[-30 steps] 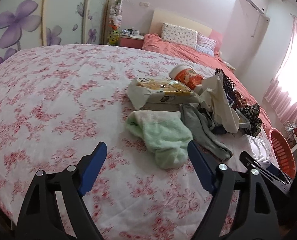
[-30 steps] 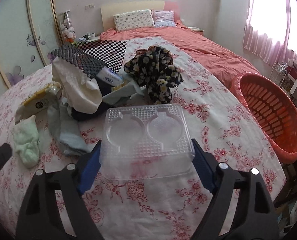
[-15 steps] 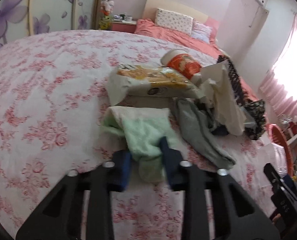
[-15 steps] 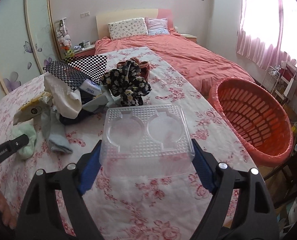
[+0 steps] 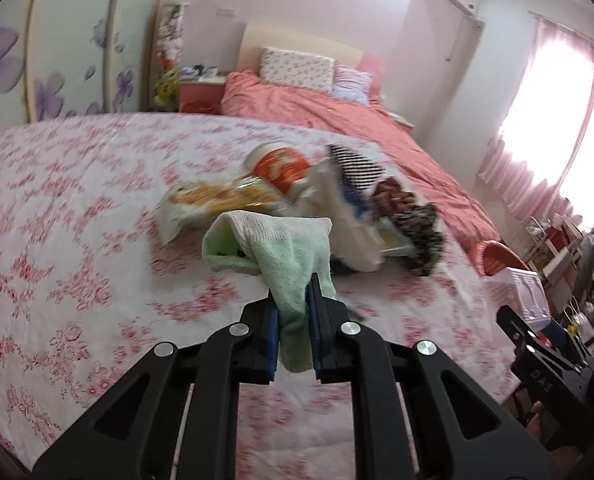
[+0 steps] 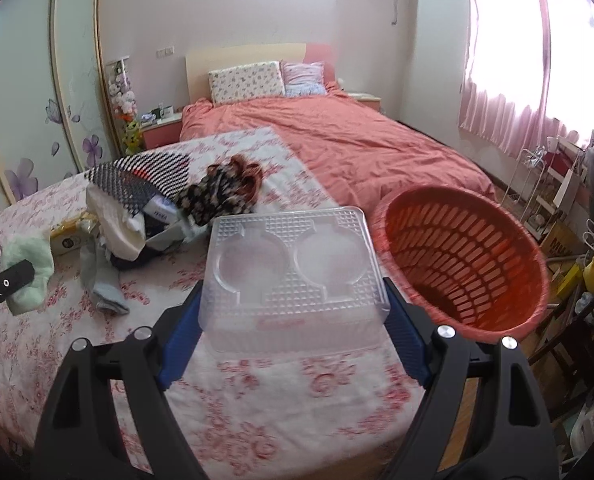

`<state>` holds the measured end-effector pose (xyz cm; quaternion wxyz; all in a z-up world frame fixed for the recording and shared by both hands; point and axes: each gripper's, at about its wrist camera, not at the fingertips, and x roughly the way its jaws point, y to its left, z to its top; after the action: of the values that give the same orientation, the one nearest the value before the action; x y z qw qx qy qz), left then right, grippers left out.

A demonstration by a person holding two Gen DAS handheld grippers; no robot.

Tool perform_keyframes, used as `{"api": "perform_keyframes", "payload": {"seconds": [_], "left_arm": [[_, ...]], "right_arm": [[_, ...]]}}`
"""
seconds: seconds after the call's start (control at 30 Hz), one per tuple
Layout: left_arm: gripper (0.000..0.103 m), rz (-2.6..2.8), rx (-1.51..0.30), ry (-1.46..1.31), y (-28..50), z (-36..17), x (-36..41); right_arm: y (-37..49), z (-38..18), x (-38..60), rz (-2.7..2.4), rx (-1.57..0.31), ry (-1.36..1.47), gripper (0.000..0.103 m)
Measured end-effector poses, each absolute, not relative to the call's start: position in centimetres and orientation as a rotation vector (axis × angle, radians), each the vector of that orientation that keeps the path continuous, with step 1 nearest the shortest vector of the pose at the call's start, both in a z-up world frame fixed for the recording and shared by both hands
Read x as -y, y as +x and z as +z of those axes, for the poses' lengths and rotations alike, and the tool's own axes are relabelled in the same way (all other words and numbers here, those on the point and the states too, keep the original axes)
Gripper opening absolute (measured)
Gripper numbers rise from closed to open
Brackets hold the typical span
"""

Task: Collect trash
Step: 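Carry the tray and towel over the orange basket and open both tools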

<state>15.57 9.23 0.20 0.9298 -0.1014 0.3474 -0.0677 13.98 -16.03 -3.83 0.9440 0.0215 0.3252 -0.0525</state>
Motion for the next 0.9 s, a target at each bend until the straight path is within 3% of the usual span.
{"api": "perform_keyframes", "payload": {"seconds": [0.53, 0.9], "left_arm": [[0.012, -0.437, -0.676, -0.125, 16.8, 2.7, 3.1], [0.012, -0.614, -0.69, -0.063, 19.1, 1.9, 12.3]], "right_arm": [[12.9, -0.1, 26.4, -0.27, -0.554, 0.094, 0.081], [13.5, -0.5, 33.6, -0.363, -0.539, 0.153, 0.081]]}}
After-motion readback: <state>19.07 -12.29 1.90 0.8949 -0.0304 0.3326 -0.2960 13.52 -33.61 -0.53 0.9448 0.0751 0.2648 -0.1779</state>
